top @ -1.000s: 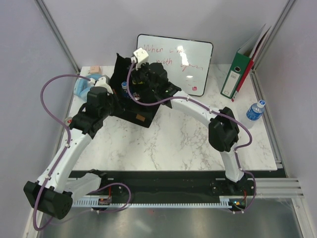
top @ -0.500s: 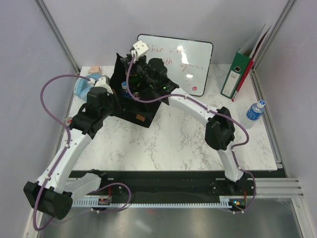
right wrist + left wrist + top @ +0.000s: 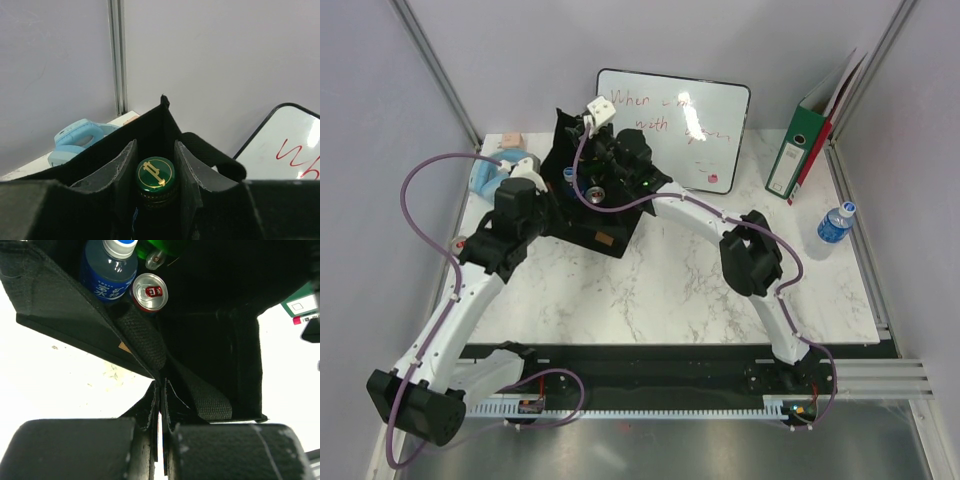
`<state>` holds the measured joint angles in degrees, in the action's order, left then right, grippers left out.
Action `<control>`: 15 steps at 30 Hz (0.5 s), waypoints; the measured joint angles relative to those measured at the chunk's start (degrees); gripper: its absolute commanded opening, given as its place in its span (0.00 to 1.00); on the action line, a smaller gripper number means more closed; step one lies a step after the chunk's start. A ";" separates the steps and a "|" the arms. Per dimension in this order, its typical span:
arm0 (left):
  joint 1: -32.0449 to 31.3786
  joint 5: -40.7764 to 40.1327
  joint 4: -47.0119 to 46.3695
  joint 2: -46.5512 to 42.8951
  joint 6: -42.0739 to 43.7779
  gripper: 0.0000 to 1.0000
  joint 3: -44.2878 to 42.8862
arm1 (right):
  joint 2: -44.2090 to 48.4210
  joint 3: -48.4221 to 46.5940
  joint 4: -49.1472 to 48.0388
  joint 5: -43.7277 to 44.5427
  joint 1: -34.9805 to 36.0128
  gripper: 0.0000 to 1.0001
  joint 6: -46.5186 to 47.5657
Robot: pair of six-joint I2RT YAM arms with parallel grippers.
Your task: Place the beverage into the canvas bag
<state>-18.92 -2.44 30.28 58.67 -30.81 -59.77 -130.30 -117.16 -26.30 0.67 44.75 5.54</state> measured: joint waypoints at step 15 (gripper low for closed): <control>0.00 0.72 0.04 -0.87 0.00 0.02 0.31 | -3.74 -5.49 -3.28 -0.46 0.02 0.00 -0.11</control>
<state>-18.92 -1.72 30.33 57.80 -30.81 -59.46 -134.04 -122.65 -29.58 0.21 44.77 5.43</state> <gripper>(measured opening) 0.033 0.403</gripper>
